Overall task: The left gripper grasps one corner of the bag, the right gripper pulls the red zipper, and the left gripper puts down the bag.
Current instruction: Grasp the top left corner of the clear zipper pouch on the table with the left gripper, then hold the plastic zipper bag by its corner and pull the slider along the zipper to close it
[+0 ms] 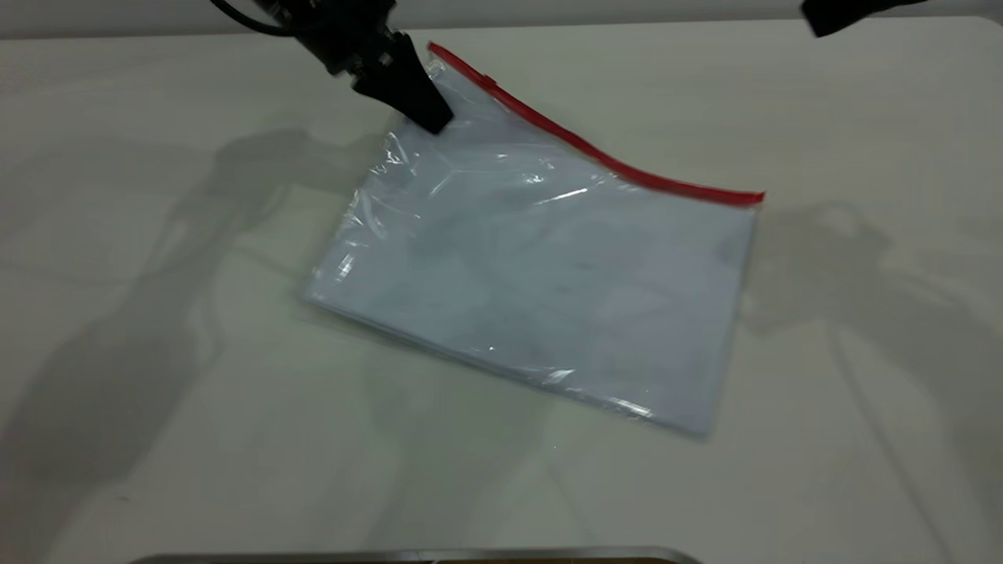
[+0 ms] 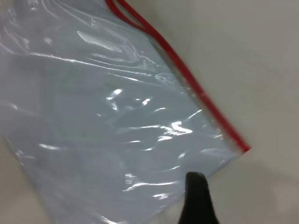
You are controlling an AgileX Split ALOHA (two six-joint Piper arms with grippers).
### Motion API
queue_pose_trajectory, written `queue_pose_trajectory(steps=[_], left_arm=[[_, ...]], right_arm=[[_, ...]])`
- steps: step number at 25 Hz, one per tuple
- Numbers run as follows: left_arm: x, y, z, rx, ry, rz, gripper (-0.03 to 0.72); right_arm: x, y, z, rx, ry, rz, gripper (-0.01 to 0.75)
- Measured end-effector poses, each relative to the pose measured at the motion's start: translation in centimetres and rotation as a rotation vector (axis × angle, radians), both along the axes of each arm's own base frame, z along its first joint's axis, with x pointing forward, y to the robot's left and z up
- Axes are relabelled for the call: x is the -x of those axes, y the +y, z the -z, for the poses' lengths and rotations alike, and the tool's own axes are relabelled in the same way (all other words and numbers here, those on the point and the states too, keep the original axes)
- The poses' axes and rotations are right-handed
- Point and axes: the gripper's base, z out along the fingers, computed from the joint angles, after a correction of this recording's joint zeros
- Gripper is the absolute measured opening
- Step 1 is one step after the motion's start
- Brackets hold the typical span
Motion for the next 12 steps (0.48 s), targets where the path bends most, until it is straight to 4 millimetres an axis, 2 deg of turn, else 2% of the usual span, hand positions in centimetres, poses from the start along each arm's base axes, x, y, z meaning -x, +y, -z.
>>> queue_pose_trajectory(steps=[5, 12], left_arm=[[-0.7, -0.7, -2.0, -0.026, -0.169, 0.158, 0.052], [-0.1, -2.9, -2.3, 0.026, -0.354, 0.412, 0.052]], right_arm=[[-2.4, 1.3, 2.3, -0.052, 0.029, -0.106, 0.585], [-5.0, 4.2, 4.9, -0.144, -0.002, -0.317, 0.585]])
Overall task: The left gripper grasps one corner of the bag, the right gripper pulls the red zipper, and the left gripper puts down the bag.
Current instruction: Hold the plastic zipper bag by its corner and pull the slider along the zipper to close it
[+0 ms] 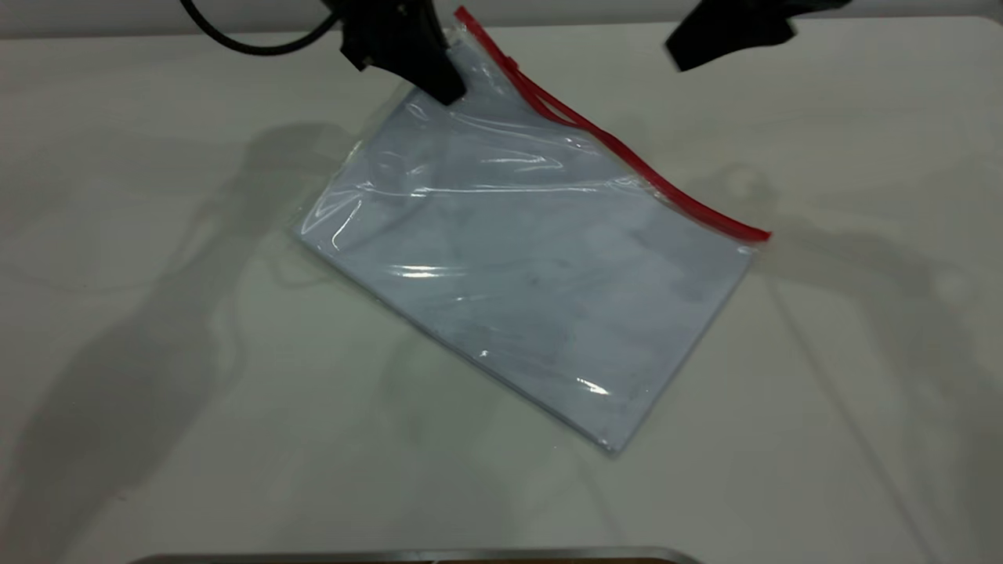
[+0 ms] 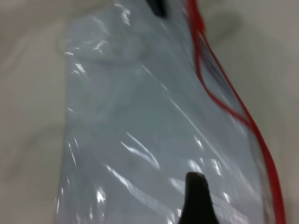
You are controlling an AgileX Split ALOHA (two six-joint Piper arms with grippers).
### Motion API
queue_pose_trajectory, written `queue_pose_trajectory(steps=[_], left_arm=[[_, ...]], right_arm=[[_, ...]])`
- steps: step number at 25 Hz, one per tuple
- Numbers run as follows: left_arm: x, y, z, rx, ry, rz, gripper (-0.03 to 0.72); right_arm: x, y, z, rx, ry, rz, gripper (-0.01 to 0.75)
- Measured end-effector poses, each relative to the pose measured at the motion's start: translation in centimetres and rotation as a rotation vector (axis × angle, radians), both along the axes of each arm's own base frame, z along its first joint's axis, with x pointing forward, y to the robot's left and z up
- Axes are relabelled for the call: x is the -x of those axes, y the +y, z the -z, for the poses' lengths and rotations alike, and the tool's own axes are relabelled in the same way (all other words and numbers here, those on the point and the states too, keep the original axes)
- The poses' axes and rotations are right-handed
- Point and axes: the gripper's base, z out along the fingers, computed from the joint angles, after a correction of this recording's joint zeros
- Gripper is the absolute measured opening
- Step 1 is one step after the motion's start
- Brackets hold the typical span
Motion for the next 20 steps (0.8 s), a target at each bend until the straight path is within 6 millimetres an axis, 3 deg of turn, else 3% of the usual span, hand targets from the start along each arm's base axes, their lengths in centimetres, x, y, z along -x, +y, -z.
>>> queue_pose_trajectory(steps=[12, 20], left_arm=[[1.6, -4.0, -0.3, 0.093, -0.187, 0.308, 0.052], [2.4, -5.5, 0.1, 0.115, -0.187, 0.348, 0.052]], right_arm=[[-1.6, 1.4, 3.4, -0.052, -0.004, -0.027, 0.585], [-1.8, 1.5, 4.4, -0.085, 0.027, 0.011, 0.585]])
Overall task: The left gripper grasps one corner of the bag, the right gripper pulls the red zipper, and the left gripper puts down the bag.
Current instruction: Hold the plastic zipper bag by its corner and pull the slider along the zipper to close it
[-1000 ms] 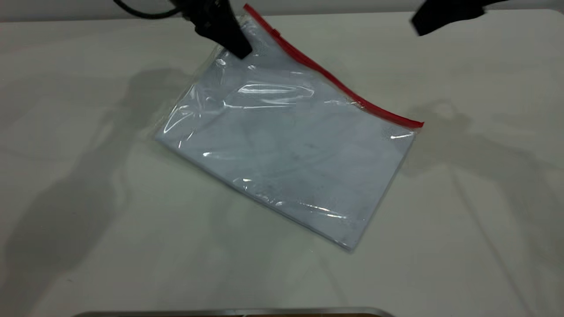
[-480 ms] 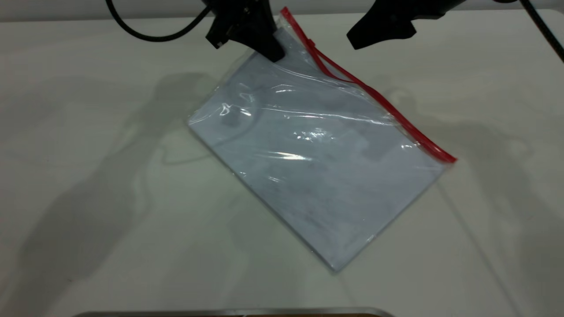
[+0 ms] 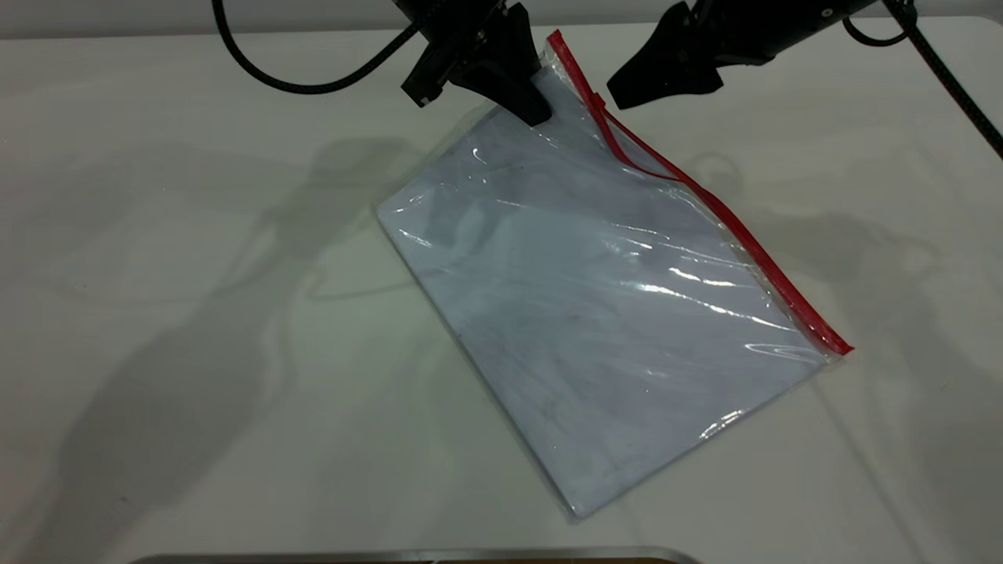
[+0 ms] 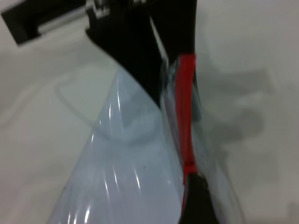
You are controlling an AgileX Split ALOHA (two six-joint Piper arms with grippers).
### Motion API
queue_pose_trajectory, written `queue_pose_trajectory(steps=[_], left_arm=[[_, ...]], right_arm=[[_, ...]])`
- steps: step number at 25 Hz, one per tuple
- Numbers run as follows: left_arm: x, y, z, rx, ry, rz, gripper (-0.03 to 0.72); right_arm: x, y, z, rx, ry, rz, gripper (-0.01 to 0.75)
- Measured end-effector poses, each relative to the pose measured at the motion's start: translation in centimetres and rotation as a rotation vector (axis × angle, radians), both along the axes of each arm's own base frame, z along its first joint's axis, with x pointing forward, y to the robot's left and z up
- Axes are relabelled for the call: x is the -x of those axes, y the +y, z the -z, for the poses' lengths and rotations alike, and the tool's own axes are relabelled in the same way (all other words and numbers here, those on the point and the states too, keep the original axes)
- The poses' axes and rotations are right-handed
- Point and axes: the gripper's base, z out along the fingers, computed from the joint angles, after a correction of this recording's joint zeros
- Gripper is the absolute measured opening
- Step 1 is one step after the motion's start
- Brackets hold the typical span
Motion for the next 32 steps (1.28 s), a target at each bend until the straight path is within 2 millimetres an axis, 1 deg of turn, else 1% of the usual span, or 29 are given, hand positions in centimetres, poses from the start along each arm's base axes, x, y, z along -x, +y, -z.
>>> queue_pose_trajectory(steps=[6, 9, 15, 17, 22, 28, 32], left_arm=[[0.03, -0.06, -0.01, -0.018, 0.062, -0.071, 0.052], [0.03, -0.06, -0.01, -0.028, 0.094, -0.108, 0.052], [0.04, -0.29, -0.22, -0.011, 0.155, -0.169, 0.052], [0.05, -0.35, -0.29, -0.003, 0.164, -0.176, 0.052], [0.05, -0.40, -0.33, 0.003, 0.169, -0.180, 0.052], [0.05, -0.43, -0.36, 0.007, 0.174, -0.184, 0.052], [0.05, -0.45, -0.38, 0.008, 0.179, -0.189, 0.052]], right_arm=[[0.02, 0.16, -0.14, -0.034, 0.020, 0.016, 0.574], [-0.01, 0.16, -0.16, -0.045, 0.035, 0.038, 0.522], [-0.02, 0.13, 0.31, -0.046, 0.050, 0.051, 0.374], [-0.02, 0.13, 0.30, -0.047, 0.050, 0.052, 0.350], [0.02, 0.21, 0.24, -0.059, 0.054, 0.048, 0.334], [0.37, 0.62, -0.02, -0.106, 0.074, 0.009, 0.334], [0.44, 0.69, -0.07, -0.121, 0.090, 0.012, 0.334]])
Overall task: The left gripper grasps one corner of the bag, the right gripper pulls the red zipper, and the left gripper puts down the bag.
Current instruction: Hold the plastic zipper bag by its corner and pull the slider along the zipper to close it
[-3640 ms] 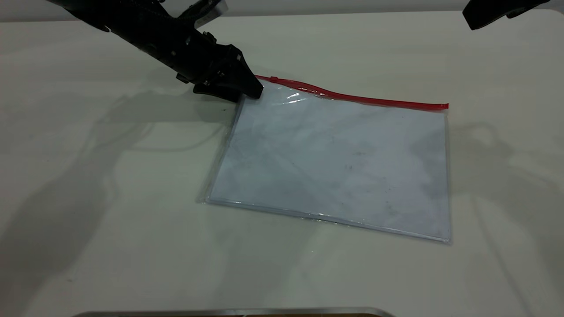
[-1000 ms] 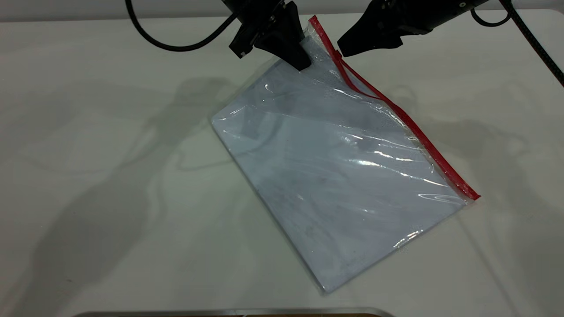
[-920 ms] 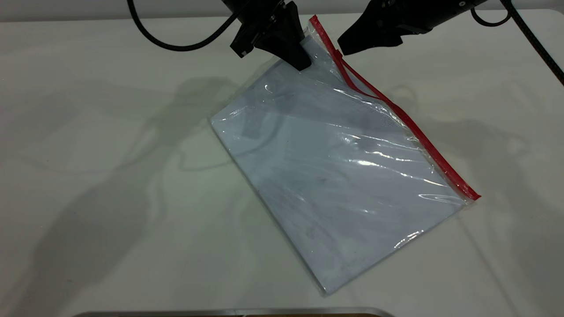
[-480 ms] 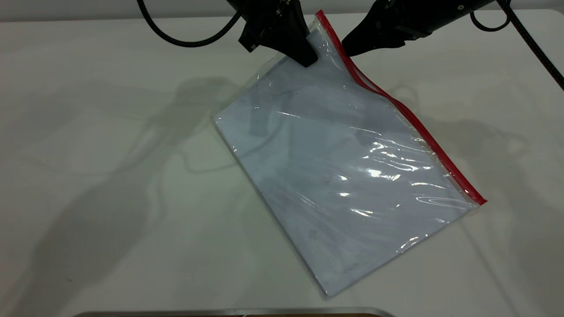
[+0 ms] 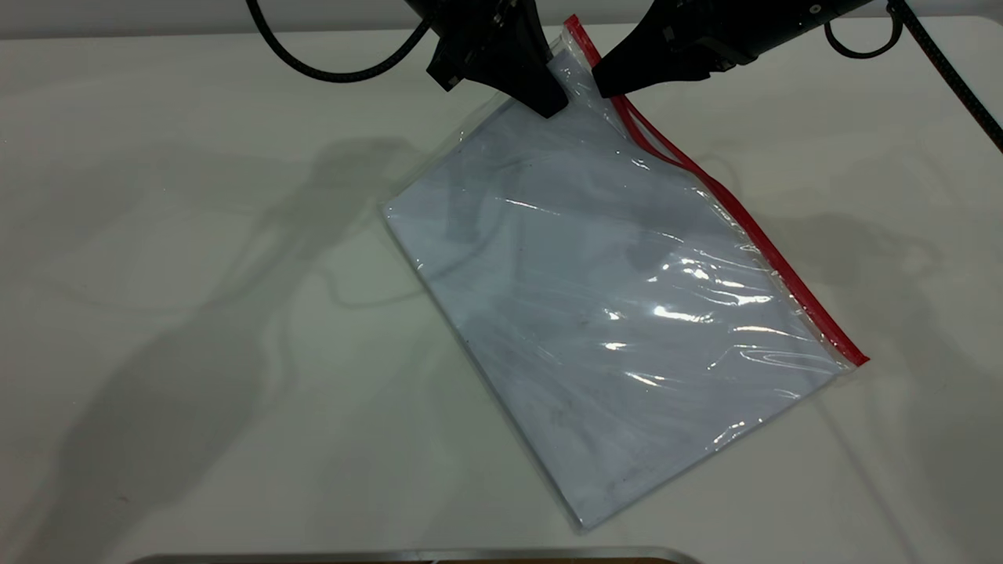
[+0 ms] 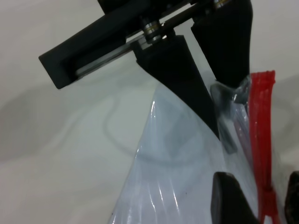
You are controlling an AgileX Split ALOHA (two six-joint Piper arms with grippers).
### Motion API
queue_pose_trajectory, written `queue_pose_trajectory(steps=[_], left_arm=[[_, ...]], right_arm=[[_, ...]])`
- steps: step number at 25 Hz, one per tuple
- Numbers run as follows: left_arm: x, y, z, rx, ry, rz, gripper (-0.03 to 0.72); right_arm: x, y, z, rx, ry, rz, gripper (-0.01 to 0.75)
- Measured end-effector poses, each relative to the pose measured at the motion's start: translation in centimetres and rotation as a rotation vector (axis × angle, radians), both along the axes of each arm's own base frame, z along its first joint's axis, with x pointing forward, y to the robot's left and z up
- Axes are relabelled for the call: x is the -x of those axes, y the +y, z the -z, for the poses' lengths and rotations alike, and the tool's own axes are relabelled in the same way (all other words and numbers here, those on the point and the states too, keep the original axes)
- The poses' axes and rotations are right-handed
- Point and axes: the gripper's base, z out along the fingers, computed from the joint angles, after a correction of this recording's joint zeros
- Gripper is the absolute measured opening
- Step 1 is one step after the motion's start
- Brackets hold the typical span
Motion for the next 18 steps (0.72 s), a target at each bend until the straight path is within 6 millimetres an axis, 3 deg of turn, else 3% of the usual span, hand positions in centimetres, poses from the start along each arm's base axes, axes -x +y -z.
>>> queue_pose_trajectory(steps=[5, 18], left_arm=[[0.01, -0.10, -0.10, 0.003, 0.042, -0.042, 0.052], [0.01, -0.10, -0.10, -0.011, 0.093, -0.093, 0.052]], right_arm=[[-0.02, -0.02, 0.02, 0.001, 0.003, 0.006, 0.312], [-0.21, -0.23, 0.15, 0.026, -0.005, 0.028, 0.080]])
